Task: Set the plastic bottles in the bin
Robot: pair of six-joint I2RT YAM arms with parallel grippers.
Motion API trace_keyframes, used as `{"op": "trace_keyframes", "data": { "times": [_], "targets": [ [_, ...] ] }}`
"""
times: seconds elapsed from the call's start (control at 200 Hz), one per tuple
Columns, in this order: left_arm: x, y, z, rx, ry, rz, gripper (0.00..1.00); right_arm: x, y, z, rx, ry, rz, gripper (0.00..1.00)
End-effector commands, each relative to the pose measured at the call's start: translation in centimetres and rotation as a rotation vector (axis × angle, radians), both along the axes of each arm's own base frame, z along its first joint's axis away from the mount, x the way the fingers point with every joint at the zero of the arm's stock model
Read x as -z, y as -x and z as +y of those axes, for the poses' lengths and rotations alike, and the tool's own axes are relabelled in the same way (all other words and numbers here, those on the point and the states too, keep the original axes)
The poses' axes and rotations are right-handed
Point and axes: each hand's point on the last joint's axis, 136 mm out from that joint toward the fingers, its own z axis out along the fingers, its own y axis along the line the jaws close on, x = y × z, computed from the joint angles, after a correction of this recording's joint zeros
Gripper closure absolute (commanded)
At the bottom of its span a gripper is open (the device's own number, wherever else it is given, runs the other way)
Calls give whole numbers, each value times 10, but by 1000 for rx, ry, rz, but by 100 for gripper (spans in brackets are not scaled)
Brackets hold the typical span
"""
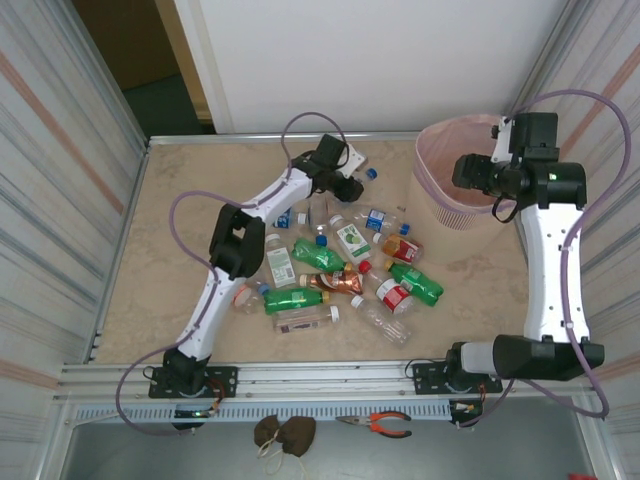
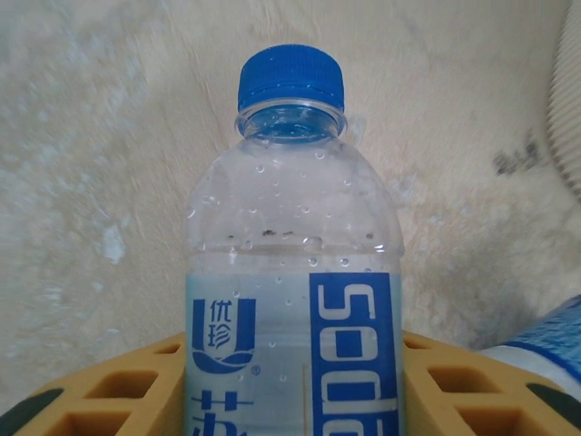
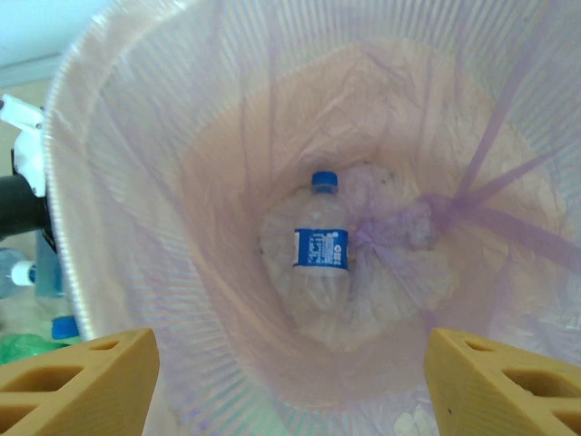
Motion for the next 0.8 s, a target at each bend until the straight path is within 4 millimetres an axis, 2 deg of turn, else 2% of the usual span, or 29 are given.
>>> {"op": "trace_keyframes", "data": {
  "times": [0.0,0.11,0.215,0.266,0.286,0.396,0.416,0.536,0.651,0.797],
  "targets": [
    [-118,-5,1,1,171,-149,55,-21,3,13,-31,-66,-110,24],
    [-160,7,3,21,243,-194,56,-39,6,30,-109,-130,-224,22],
    [-205,28,5,61,323,-242,56,-58,12,48,-189,-196,-355,16],
    [-221,38,6,83,357,-257,56,-69,16,56,-229,-224,-422,14],
    [-239,46,9,95,383,-281,56,-71,17,59,-246,-237,-439,13],
    [-282,77,17,147,465,-325,56,-93,24,77,-352,-301,-562,11],
    [-289,83,18,160,479,-334,56,-103,33,80,-372,-311,-605,10],
    [-337,125,28,230,598,-370,56,-128,44,94,-445,-402,-721,9],
    [-372,169,36,324,717,-398,56,-149,56,111,-536,-499,-797,8],
    [-403,223,43,452,802,-431,57,-169,74,139,-692,-541,-881,7]
  ]
}}
